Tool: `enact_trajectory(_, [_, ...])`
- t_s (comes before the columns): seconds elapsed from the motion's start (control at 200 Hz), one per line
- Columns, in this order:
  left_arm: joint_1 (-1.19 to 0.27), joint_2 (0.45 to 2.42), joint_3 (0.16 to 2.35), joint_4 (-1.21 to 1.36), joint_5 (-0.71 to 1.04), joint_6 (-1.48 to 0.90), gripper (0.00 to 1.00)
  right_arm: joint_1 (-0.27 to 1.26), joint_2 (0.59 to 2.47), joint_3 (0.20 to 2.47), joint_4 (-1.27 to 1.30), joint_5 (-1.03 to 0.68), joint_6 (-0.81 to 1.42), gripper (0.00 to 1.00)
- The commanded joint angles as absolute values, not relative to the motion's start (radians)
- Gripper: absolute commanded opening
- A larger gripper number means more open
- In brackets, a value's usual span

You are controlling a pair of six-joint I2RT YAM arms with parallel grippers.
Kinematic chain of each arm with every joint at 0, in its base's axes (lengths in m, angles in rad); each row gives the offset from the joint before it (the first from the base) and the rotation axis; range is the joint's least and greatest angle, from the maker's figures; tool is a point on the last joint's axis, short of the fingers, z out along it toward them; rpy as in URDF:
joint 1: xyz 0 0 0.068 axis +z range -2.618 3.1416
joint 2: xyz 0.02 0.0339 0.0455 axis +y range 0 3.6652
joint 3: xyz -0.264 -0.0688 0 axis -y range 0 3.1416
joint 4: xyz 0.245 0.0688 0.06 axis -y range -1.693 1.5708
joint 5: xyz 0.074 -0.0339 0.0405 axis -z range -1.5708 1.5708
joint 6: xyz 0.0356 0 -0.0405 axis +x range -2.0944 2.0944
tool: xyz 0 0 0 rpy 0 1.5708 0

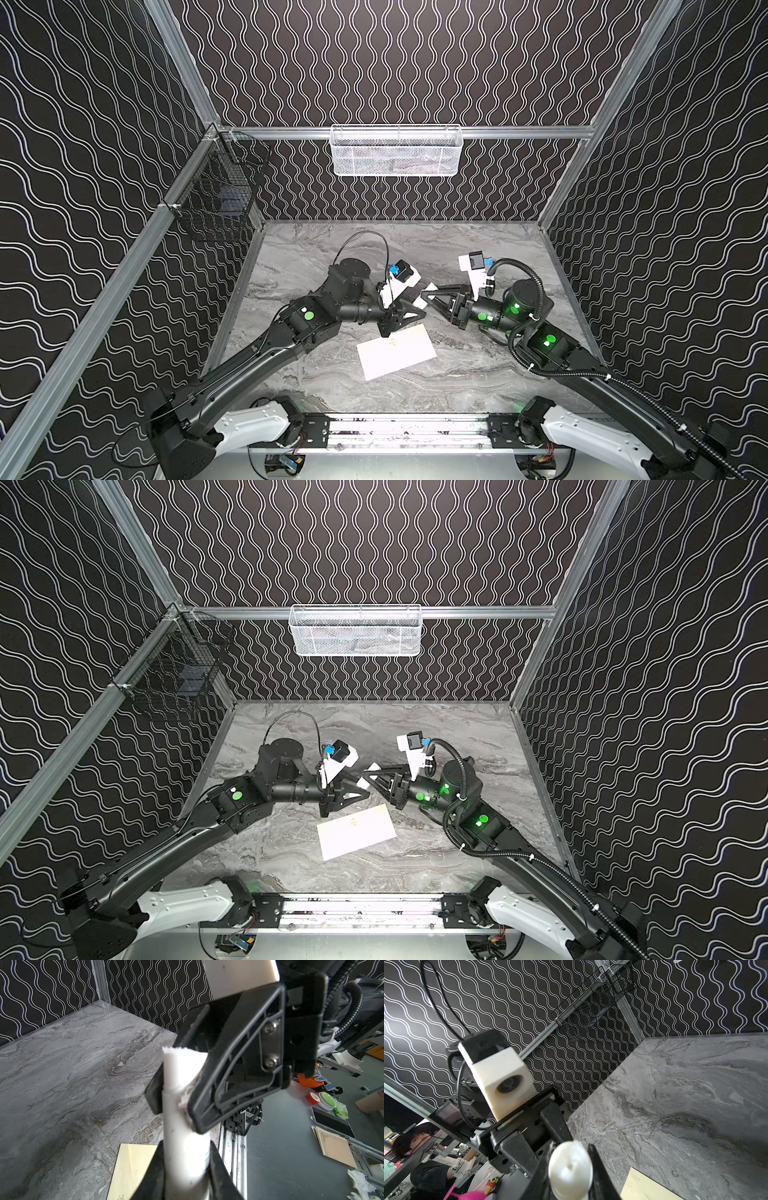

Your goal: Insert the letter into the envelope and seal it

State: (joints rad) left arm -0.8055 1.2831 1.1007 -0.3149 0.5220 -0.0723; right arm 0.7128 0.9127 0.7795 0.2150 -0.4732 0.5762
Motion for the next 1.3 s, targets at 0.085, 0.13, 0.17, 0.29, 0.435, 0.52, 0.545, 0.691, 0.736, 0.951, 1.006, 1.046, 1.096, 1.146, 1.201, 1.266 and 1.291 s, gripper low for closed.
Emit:
enact_trajectory(0.085, [-0.805, 1.269, 1.095, -0.316, 0.485, -0.043, 0.00, 0.713, 0.893, 0.776, 0.199, -0.417, 0.598, 0.15])
enact_trajectory(0.13, [-0.804, 1.266, 1.092, -0.315, 0.485, -0.043, 0.00, 0.712, 0.888, 0.771, 0.190, -0.404, 0.599, 0.14])
enact_trajectory(0.17, [-0.804, 1.266, 1.091, -0.313, 0.484, -0.044, 0.00, 0.713, 0.885, 0.768, 0.182, -0.399, 0.602, 0.14])
enact_trajectory(0.29, [-0.804, 1.265, 1.097, -0.318, 0.486, -0.035, 0.00, 0.713, 0.872, 0.755, 0.168, -0.380, 0.607, 0.14])
enact_trajectory(0.435, [-0.804, 1.269, 1.104, -0.327, 0.486, -0.029, 0.00, 0.713, 0.857, 0.744, 0.156, -0.373, 0.611, 0.14])
enact_trajectory(0.52, [-0.805, 1.270, 1.102, -0.326, 0.486, -0.028, 0.00, 0.712, 0.852, 0.738, 0.156, -0.370, 0.614, 0.15])
enact_trajectory(0.545, [-0.805, 1.271, 1.101, -0.325, 0.488, -0.029, 0.00, 0.712, 0.852, 0.738, 0.156, -0.371, 0.614, 0.15])
enact_trajectory(0.691, [-0.804, 1.271, 1.103, -0.330, 0.486, -0.026, 0.00, 0.713, 0.855, 0.739, 0.155, -0.374, 0.616, 0.17])
enact_trajectory(0.736, [-0.804, 1.272, 1.103, -0.333, 0.484, -0.023, 0.00, 0.713, 0.856, 0.739, 0.153, -0.374, 0.615, 0.19])
enact_trajectory(0.951, [-0.805, 1.293, 1.116, -0.373, 0.475, -0.013, 0.00, 0.712, 0.849, 0.777, 0.070, -0.347, 0.587, 0.54])
enact_trajectory(1.006, [-0.804, 1.296, 1.110, -0.391, 0.459, 0.002, 0.00, 0.711, 0.831, 0.814, -0.037, -0.275, 0.555, 0.57])
enact_trajectory(1.046, [-0.805, 1.297, 1.099, -0.395, 0.451, 0.007, 0.00, 0.710, 0.819, 0.851, -0.140, -0.205, 0.530, 0.58])
enact_trajectory(1.096, [-0.804, 1.302, 1.086, -0.402, 0.444, 0.017, 0.00, 0.710, 0.813, 0.896, -0.266, -0.127, 0.502, 0.60])
enact_trajectory(1.146, [-0.805, 1.313, 1.076, -0.402, 0.435, 0.025, 0.00, 0.710, 0.815, 0.930, -0.364, -0.040, 0.490, 0.60])
enact_trajectory(1.201, [-0.805, 1.331, 1.083, -0.413, 0.437, 0.032, 0.00, 0.708, 0.822, 0.935, -0.445, 0.060, 0.505, 0.60])
enact_trajectory(1.266, [-0.804, 1.348, 1.088, -0.418, 0.453, 0.034, 0.00, 0.704, 0.837, 0.914, -0.490, 0.137, 0.528, 0.61])
enact_trajectory(1.291, [-0.804, 1.351, 1.085, -0.414, 0.457, 0.037, 0.00, 0.699, 0.851, 0.912, -0.511, 0.159, 0.530, 0.60])
